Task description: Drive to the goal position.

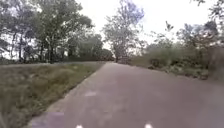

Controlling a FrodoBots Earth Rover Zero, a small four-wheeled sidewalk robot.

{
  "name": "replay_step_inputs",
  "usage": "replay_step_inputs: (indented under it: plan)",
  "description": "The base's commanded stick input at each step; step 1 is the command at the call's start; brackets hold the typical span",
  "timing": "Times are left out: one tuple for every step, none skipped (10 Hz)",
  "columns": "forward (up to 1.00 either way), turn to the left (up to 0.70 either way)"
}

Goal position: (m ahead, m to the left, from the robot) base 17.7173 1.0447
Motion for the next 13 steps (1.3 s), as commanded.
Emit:
replay_step_inputs:
  plan:
    - [1.00,0.00]
    - [1.00,0.00]
    - [1.00,0.00]
    - [1.00,0.00]
    - [1.00,0.00]
    - [1.00,0.00]
    - [1.00,0.00]
    - [1.00,0.00]
    - [1.00,0.00]
    - [1.00,0.00]
    - [1.00,0.00]
    - [1.00,0.00]
    - [1.00,0.00]
